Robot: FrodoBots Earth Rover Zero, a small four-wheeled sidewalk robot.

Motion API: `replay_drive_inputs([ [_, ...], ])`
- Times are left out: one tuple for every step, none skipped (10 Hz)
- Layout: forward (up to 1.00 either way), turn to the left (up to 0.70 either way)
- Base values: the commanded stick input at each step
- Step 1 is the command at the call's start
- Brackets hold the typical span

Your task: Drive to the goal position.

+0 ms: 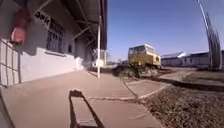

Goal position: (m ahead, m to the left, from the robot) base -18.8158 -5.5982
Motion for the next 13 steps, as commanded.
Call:
replay_drive_inputs([
  [0.70, -0.14],
  [0.70, -0.14],
  [0.70, -0.14],
  [0.70, -0.14],
  [0.70, -0.14],
  [0.70, -0.14],
  [0.70, -0.14],
  [0.70, -0.14],
  [0.65, -0.13],
  [0.50, -0.09],
  [0.45, 0.01],
  [0.45, 0.03],
  [0.45, 0.07],
])
